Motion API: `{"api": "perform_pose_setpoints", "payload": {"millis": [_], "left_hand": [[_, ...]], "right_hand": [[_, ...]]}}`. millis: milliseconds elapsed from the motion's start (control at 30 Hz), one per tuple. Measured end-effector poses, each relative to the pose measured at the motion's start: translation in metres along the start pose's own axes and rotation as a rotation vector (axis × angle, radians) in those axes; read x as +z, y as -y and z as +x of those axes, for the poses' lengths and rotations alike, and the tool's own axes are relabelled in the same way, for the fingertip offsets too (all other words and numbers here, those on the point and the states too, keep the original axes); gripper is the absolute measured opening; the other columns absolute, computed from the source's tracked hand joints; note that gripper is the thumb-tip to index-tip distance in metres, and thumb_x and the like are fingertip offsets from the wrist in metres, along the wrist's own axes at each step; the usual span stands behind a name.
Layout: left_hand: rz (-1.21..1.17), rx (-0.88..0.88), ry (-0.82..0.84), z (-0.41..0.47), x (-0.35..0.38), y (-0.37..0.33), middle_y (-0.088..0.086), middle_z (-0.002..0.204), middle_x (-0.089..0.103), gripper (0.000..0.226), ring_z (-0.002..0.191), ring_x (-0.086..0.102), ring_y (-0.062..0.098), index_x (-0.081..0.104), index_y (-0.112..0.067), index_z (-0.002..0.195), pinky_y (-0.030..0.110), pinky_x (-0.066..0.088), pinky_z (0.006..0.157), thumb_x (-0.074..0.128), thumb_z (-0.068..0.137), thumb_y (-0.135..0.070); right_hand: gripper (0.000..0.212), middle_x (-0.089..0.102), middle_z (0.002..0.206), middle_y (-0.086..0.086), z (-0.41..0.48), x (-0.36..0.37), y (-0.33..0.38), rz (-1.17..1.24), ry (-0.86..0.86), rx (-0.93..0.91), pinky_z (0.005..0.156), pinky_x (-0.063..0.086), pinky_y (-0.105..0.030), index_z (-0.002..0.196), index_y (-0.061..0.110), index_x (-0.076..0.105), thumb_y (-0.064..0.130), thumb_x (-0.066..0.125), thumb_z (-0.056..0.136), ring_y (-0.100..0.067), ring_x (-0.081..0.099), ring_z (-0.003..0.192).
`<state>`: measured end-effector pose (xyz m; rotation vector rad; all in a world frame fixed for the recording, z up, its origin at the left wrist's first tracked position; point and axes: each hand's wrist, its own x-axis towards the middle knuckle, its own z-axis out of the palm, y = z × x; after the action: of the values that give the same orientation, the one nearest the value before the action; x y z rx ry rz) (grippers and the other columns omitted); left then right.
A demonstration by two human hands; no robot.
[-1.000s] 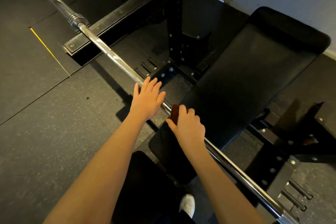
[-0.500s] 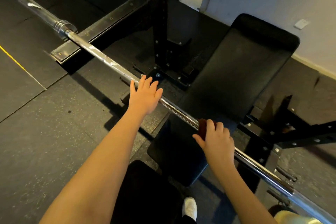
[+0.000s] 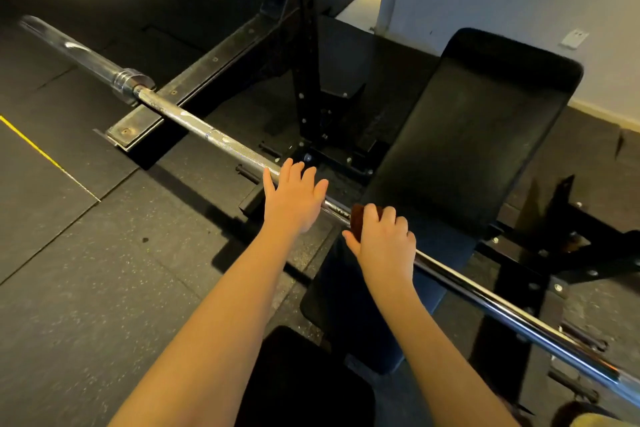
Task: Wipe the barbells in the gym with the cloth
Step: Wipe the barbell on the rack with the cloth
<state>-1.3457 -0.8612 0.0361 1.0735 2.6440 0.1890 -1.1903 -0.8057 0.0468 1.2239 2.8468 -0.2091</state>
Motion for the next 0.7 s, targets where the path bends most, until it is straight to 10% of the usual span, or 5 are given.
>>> {"api": "perform_pose_setpoints", "payload": {"millis": [700], "left_hand": [[0.034, 0.048, -0.041, -0.020, 0.004, 0.012, 0.007, 0.162, 0.015, 0.055, 0.150, -0.002, 0.023, 0.021, -0.015, 0.153, 0.050, -0.005, 0.120, 0.016, 0.104, -0.041]], "right_hand": [[0.063, 0.059, 0.116, -0.013, -0.046, 0.003, -0.076, 0.143, -0.001, -0.056, 0.095, 0.045, -0.047, 0.129, 0.013, 0.053, 0.053, 0.067, 0.083, -0.034, 0.056, 0.104]]}}
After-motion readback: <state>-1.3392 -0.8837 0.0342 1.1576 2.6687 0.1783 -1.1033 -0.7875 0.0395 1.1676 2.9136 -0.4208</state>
